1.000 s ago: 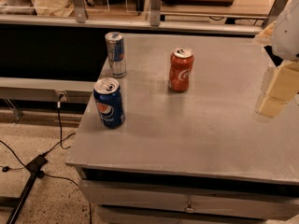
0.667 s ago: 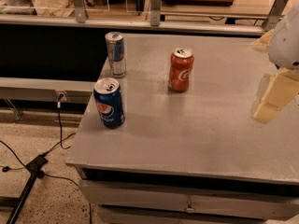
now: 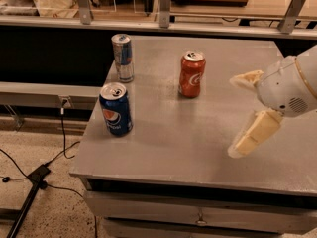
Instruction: Pick pepsi can
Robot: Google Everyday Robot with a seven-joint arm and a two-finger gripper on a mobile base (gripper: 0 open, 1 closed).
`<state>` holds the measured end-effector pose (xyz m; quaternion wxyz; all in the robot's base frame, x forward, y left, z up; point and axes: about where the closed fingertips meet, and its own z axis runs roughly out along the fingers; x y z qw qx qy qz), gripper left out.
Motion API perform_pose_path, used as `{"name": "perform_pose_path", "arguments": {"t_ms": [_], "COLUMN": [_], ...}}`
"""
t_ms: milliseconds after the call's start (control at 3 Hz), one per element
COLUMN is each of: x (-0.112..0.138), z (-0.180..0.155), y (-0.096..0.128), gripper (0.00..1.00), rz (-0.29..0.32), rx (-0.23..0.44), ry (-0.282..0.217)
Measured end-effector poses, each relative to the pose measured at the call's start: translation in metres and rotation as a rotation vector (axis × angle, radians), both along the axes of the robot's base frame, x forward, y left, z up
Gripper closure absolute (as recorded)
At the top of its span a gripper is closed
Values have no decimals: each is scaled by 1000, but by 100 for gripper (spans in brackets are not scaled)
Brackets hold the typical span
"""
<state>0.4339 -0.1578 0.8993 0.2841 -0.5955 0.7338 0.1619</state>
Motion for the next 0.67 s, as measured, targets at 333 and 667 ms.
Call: {"name": "perform_pose_path", "arguments": {"t_ms": [333,667], "x": [-4,-4], "z": [14,15], "y": [23,23], "gripper": [0,0], "rz": [20,19], "rx": [112,114], "ry": [0,1]}}
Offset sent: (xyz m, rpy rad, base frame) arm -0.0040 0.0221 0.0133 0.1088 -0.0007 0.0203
